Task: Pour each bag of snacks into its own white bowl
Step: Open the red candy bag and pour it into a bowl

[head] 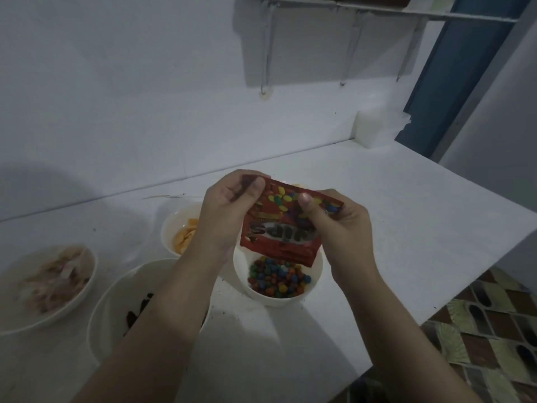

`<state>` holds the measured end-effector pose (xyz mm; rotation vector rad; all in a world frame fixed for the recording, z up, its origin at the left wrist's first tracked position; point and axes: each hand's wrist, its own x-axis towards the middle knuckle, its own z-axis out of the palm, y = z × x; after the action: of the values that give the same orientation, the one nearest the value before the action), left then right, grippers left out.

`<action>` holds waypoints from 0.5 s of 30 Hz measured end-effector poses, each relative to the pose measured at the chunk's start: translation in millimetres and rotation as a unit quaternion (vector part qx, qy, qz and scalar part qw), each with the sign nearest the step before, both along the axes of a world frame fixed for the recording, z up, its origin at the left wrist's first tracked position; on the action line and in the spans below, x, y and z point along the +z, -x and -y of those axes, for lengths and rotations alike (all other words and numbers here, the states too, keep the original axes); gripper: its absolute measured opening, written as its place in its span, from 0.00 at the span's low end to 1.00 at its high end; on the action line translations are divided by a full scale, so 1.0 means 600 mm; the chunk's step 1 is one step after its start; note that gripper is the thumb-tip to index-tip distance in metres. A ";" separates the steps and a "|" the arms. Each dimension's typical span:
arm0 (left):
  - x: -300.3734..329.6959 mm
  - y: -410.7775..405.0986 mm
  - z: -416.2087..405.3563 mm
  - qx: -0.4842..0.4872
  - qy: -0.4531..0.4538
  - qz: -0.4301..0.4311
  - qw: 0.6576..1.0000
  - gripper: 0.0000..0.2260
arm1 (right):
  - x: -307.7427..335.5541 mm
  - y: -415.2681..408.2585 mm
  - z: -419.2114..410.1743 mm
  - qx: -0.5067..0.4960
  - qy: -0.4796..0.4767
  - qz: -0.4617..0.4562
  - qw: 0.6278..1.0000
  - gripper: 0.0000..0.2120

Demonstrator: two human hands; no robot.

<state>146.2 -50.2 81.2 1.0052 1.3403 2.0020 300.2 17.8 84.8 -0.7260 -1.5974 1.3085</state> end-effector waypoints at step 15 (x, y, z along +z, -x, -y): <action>0.009 -0.080 -0.069 -0.046 -0.002 0.280 0.959 0.06 | -0.054 -0.142 -0.036 -0.040 0.096 0.042 0.994 0.06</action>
<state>194.3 -8.9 86.8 0.4325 0.9586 2.0083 385.5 39.1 52.6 -0.9641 -1.5069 1.4011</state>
